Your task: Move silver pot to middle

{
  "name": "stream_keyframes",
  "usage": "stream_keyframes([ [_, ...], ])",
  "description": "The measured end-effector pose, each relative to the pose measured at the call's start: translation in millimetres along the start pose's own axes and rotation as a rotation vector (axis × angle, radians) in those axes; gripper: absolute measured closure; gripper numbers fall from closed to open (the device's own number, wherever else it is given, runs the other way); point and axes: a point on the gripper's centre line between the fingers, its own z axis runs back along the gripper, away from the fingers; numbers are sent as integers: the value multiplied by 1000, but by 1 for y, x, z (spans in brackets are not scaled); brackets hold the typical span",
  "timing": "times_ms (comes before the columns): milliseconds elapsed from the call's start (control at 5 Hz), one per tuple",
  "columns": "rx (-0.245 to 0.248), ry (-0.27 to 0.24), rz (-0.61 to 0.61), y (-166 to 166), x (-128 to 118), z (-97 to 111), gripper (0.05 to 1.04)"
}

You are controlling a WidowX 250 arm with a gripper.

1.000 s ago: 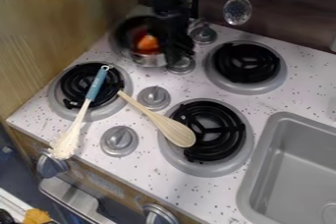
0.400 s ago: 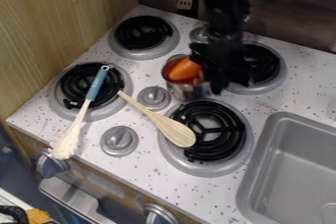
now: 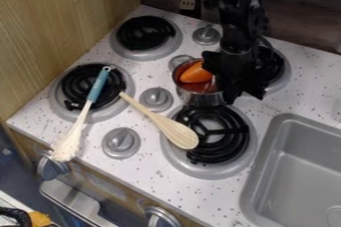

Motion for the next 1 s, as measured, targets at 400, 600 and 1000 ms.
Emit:
stream_keyframes([
  [400, 30, -22, -11, 10, 2, -1, 1000],
  [600, 35, -13, -1, 21, 0, -1, 1000],
  [1000, 34, -3, 3, 25, -2, -2, 1000],
])
